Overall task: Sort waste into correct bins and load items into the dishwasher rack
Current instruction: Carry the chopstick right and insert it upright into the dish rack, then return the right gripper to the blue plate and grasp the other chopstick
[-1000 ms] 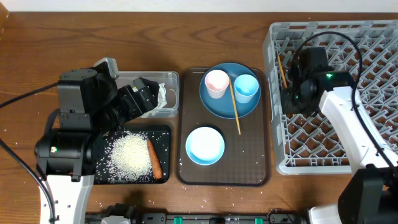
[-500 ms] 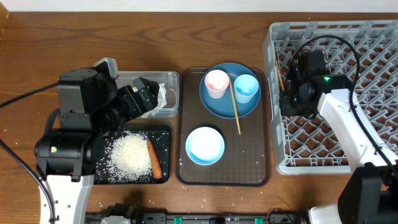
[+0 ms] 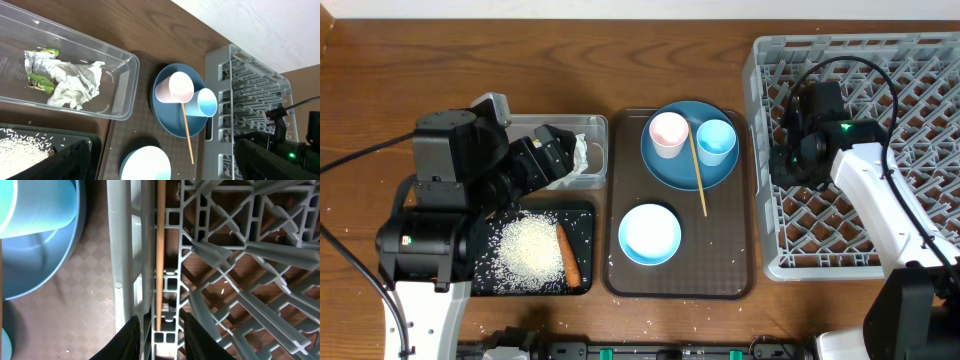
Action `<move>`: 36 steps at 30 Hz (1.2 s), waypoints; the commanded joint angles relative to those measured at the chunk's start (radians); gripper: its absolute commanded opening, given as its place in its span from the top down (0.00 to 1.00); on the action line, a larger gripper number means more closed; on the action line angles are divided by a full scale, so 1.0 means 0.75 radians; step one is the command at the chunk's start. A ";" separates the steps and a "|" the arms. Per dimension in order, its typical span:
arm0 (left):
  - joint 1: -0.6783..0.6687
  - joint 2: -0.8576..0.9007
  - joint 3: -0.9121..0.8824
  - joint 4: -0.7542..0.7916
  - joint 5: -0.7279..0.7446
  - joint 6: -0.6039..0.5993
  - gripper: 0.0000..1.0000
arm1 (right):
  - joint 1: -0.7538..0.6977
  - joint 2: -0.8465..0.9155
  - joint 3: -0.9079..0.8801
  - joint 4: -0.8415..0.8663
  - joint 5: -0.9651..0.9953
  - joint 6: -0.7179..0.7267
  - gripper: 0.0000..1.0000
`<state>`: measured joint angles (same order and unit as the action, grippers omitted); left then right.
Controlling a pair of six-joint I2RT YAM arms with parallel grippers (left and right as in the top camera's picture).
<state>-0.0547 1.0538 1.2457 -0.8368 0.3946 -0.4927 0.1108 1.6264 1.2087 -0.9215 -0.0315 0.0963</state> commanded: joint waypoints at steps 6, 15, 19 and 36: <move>0.005 -0.004 0.025 0.002 0.017 0.018 0.06 | -0.007 0.011 -0.003 -0.019 -0.091 0.050 0.73; 0.006 -0.004 0.025 0.002 0.017 0.018 0.05 | -0.007 0.010 0.036 -0.124 -0.248 0.050 0.75; 0.005 -0.004 0.025 0.002 0.017 0.018 0.06 | -0.007 0.008 0.104 -0.175 -0.248 0.050 0.76; 0.005 -0.004 0.025 0.002 0.017 0.018 0.06 | 0.240 0.009 0.226 -0.258 -0.254 0.195 0.65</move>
<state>-0.0547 1.0538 1.2457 -0.8364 0.3946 -0.4927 0.2344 1.6279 1.3643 -1.1172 -0.2085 0.2165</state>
